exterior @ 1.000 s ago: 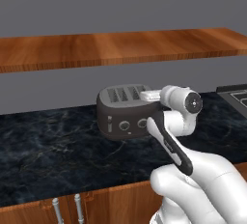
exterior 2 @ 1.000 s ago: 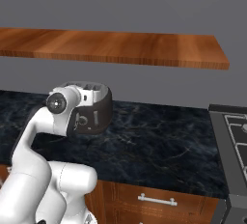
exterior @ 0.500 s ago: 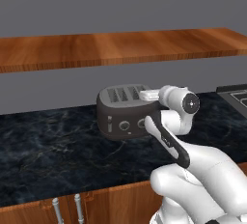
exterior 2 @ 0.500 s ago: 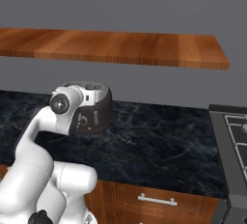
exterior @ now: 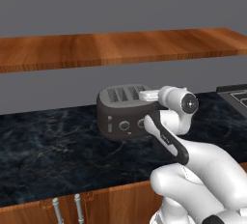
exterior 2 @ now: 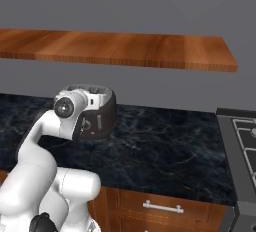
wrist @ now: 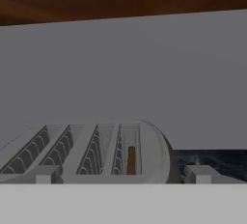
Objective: Start the toaster. Once the lever pops up, take the bread to the plate on the dining counter.
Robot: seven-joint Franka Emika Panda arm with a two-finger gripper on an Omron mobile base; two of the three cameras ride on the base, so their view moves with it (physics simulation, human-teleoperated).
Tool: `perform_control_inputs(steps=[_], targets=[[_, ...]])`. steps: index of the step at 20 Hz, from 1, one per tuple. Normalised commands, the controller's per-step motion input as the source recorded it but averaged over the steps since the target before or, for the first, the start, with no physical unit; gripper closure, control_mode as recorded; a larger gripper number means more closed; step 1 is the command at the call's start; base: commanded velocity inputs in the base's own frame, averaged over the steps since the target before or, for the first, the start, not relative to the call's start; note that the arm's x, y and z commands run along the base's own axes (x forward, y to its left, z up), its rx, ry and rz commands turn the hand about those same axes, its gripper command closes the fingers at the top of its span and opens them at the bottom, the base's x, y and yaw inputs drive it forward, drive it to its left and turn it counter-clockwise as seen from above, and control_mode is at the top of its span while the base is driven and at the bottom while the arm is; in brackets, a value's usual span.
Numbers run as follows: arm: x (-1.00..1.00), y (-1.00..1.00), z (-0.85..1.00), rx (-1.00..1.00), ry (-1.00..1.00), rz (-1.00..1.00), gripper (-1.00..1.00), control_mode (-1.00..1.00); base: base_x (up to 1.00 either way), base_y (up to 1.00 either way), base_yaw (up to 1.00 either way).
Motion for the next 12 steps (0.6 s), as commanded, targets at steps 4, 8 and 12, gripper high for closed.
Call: perform_control_inputs(steps=[4, 8, 12], targets=[[0.12, 0.0, 0.0, 0.0, 0.04, 0.0, -1.0, -1.0, 0.0, 0.0, 0.0], [0.18, 0.0, 0.0, 0.0, 0.11, 0.0, -1.0, -1.0, 0.0, 0.0, 0.0], [0.1, 0.0, 0.0, 0.0, 0.09, -0.02, -1.0, -1.0, 0.0, 0.0, 0.0]])
